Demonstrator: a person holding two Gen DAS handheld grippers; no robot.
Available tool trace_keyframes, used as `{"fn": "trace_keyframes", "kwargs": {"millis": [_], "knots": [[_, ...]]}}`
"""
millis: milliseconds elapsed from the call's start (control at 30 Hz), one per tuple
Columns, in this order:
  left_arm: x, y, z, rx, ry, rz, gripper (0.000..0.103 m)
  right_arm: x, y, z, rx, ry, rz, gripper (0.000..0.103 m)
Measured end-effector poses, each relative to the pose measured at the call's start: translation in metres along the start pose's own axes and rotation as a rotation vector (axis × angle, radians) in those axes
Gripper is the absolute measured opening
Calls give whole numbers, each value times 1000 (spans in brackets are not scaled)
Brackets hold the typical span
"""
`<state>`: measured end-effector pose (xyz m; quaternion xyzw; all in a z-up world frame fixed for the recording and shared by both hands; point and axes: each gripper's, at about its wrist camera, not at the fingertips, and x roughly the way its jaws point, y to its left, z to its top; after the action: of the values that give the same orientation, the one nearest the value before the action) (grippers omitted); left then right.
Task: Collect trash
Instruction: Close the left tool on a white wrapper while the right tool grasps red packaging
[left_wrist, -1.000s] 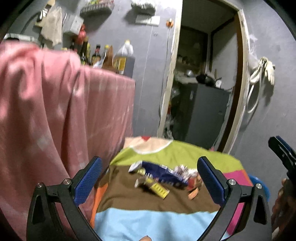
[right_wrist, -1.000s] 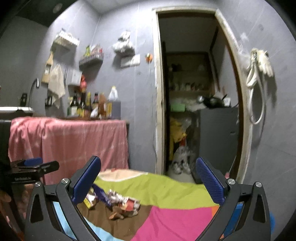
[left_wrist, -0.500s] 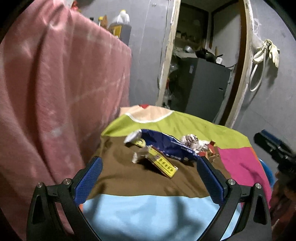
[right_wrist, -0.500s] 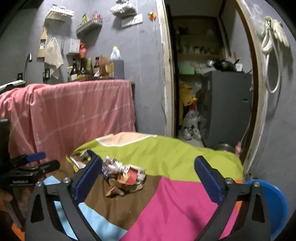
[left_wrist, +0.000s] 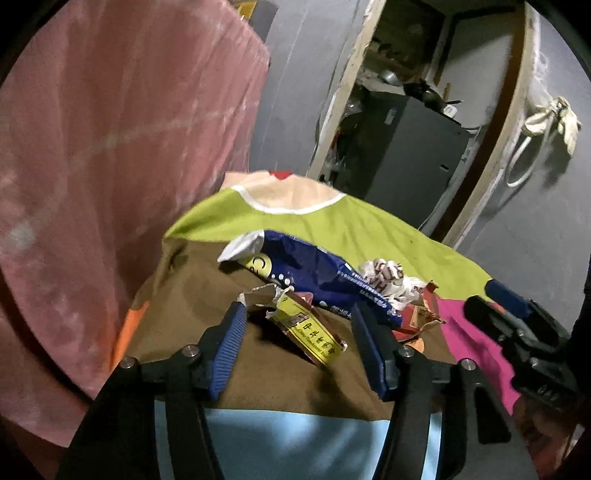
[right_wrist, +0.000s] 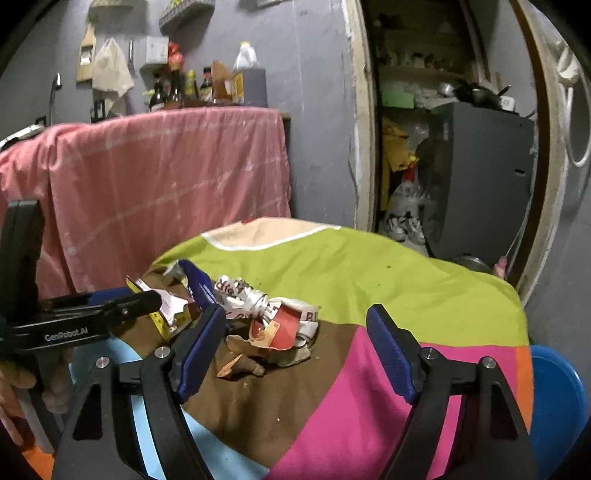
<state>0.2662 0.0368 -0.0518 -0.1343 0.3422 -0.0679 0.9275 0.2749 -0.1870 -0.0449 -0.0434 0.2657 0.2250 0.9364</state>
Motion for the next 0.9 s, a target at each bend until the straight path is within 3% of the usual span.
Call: {"fn": "trace_keyframes", "kwargs": {"millis": [200, 300, 400, 500, 600, 900], "knots": [[7, 9, -2, -51, 57, -3, 43, 35, 3, 1, -15, 113, 2, 77], [3, 8, -3, -47, 64, -15, 36, 45, 0, -1, 3, 158, 13, 68], [-1, 4, -6, -32, 69, -24, 29, 47, -6, -4, 36, 176, 35, 66], [-4, 1, -8, -29, 67, -29, 26, 48, -9, -8, 57, 201, 59, 53], [-7, -3, -11, -21, 64, -29, 24, 49, -12, -13, 79, 225, 83, 51], [-14, -23, -16, 39, 44, -17, 18, 46, -15, -20, 109, 257, 119, 31]]}}
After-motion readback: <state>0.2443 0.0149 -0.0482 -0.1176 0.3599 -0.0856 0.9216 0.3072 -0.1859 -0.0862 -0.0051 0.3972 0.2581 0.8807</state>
